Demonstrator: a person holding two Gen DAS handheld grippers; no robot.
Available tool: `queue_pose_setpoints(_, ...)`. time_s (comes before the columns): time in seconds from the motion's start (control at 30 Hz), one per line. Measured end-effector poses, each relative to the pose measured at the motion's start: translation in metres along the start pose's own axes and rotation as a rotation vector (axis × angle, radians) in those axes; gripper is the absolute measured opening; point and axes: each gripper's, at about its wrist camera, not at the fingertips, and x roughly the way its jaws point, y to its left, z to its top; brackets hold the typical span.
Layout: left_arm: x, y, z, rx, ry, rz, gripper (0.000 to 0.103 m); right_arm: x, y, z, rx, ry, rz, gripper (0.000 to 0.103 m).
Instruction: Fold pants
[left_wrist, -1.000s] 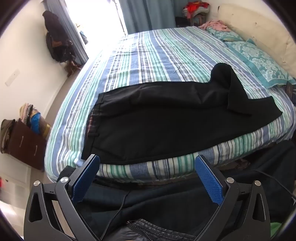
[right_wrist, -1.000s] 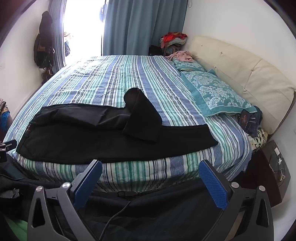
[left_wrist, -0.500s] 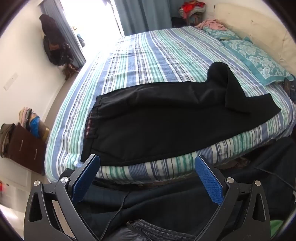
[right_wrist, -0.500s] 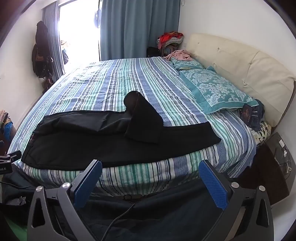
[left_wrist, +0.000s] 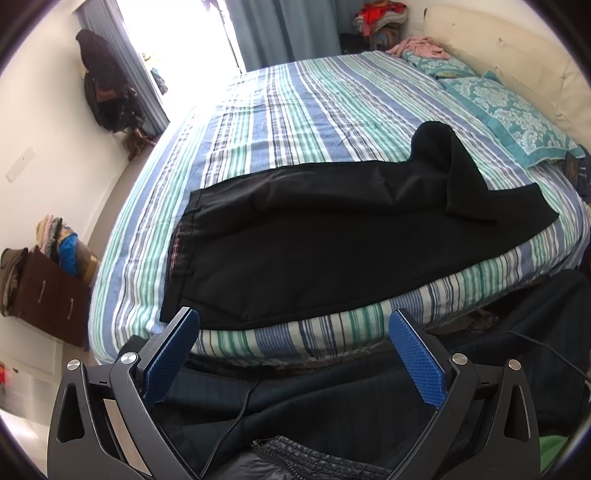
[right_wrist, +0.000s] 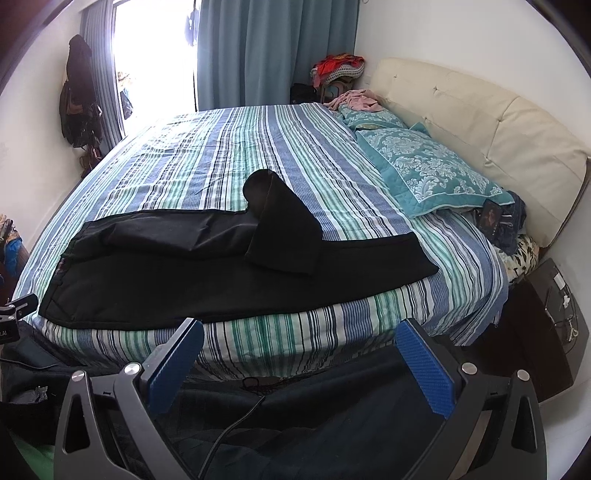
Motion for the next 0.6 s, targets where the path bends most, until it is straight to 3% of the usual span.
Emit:
queue_pose_setpoints(0.3, 0.0040, 0.0042, 0.0008, -0.028, 0.012, -0.016, 0.102, 0.0029, -0.0029, 0.0019, 0.013, 0.030, -0.049, 0.103)
queue_pose_setpoints(0.6, 0.0060, 0.0079, 0.0011, -0.048, 0.021, -0.018, 0.102, 0.0021, 0.0016, 0.0048, -0.005, 0.020, -0.025, 0.103)
